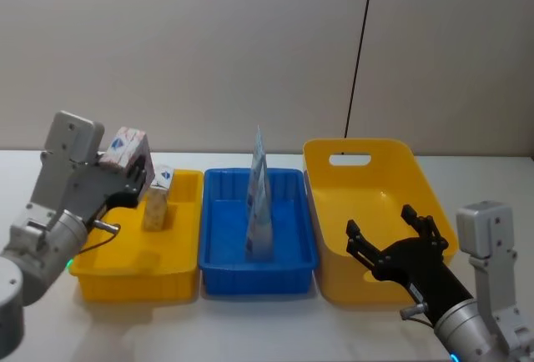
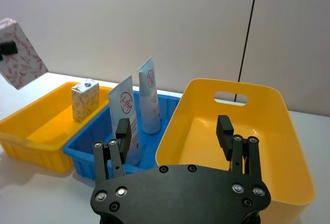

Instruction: Bimanual collaborative sorting of washing and personal care products

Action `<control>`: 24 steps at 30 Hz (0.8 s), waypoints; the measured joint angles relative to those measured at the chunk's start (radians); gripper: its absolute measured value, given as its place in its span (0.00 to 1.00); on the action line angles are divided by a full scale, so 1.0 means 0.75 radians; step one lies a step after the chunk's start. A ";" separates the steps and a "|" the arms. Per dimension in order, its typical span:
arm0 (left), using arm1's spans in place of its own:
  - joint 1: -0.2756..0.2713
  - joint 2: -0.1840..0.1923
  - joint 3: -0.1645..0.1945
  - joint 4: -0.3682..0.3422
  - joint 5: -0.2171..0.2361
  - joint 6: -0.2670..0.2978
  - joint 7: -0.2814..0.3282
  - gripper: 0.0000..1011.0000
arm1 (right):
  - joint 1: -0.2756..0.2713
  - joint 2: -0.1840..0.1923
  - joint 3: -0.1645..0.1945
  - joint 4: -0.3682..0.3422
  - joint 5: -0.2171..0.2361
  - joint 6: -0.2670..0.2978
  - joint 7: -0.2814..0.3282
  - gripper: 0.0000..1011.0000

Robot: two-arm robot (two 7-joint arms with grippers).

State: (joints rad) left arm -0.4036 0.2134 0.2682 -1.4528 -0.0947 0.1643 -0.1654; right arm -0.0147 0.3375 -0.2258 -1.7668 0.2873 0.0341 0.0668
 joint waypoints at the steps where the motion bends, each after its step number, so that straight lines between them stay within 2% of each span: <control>1: 0.001 0.008 0.001 -0.011 -0.002 0.000 -0.010 0.38 | 0.000 0.000 0.000 0.000 0.000 0.000 0.000 0.99; 8: 0.004 0.089 0.011 -0.104 -0.044 0.002 -0.161 0.38 | 0.000 0.000 0.000 0.000 0.000 0.000 0.000 0.99; 18: -0.010 0.178 0.031 -0.172 -0.112 -0.014 -0.346 0.38 | 0.000 0.000 0.000 0.000 0.000 0.000 0.000 0.99; 19: -0.010 0.178 0.031 -0.172 -0.112 -0.014 -0.346 0.38 | 0.000 0.000 0.000 0.000 0.000 0.000 0.000 0.99; 20: -0.015 0.196 0.037 -0.181 -0.130 -0.021 -0.393 0.38 | 0.000 0.000 0.000 0.000 0.000 0.000 0.000 0.99; 24: -0.025 0.225 0.047 -0.194 -0.160 -0.034 -0.468 0.38 | 0.000 0.000 0.000 0.000 0.000 0.000 0.000 0.99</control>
State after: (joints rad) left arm -0.4223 0.3823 0.3032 -1.5980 -0.2145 0.1386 -0.5162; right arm -0.0146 0.3375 -0.2259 -1.7668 0.2873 0.0341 0.0668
